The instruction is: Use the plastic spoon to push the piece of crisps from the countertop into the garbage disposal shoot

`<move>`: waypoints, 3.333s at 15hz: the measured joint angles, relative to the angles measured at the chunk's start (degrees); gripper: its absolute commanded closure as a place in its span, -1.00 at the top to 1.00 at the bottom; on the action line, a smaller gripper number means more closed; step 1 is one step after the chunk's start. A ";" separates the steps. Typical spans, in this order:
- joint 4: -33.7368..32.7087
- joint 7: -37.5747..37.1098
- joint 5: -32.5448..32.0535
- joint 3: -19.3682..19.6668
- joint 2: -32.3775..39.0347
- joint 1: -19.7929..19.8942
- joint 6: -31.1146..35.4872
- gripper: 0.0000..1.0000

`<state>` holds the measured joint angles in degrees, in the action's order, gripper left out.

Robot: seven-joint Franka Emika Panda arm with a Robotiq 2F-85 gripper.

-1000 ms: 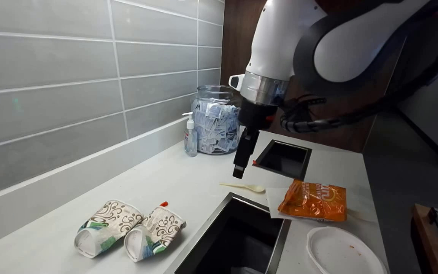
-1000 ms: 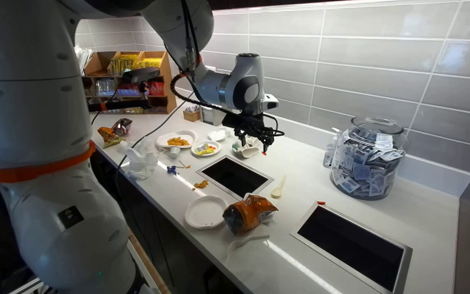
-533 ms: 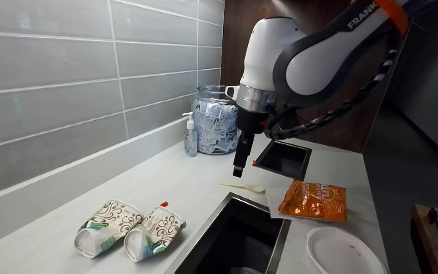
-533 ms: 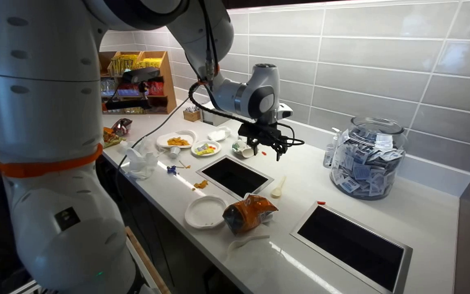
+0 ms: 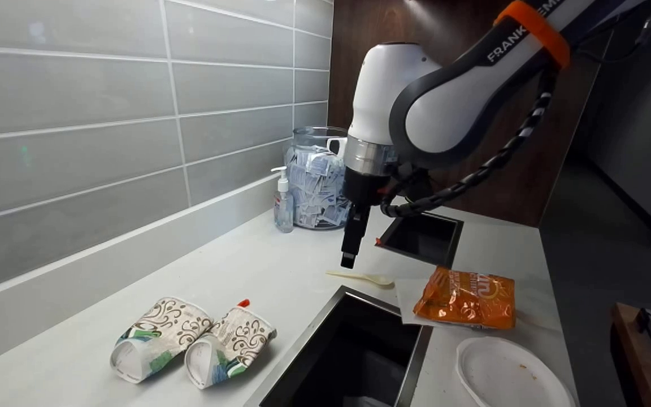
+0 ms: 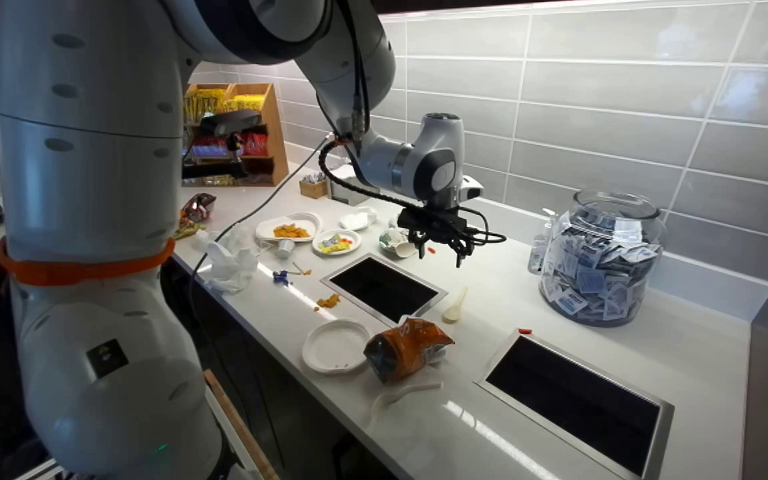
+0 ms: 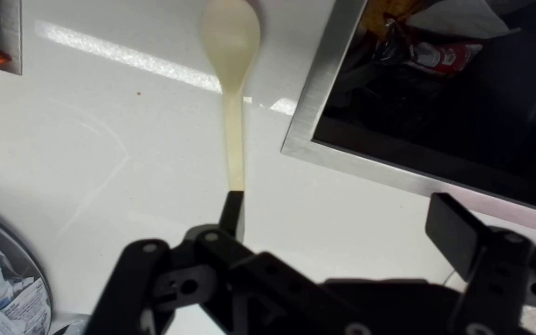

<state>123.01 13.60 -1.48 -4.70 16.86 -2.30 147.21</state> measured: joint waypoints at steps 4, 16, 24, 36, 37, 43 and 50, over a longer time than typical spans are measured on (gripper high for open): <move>-0.02 -4.14 -3.25 2.11 0.78 -0.36 1.49 1.00; -1.07 -6.22 -5.08 4.43 6.89 -0.44 7.02 1.00; -1.94 -6.22 -5.87 5.35 8.81 -0.51 7.06 1.00; -2.80 -6.24 -6.05 5.94 10.46 -0.44 7.07 -0.21; -2.81 -6.24 -6.04 5.94 10.53 -0.42 7.07 0.22; -2.82 -6.24 -6.01 5.84 10.68 -0.24 7.07 0.07; -2.82 -6.17 -5.04 4.26 10.68 0.96 7.07 -0.85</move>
<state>120.19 7.43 -6.52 -0.44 27.54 -1.34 154.28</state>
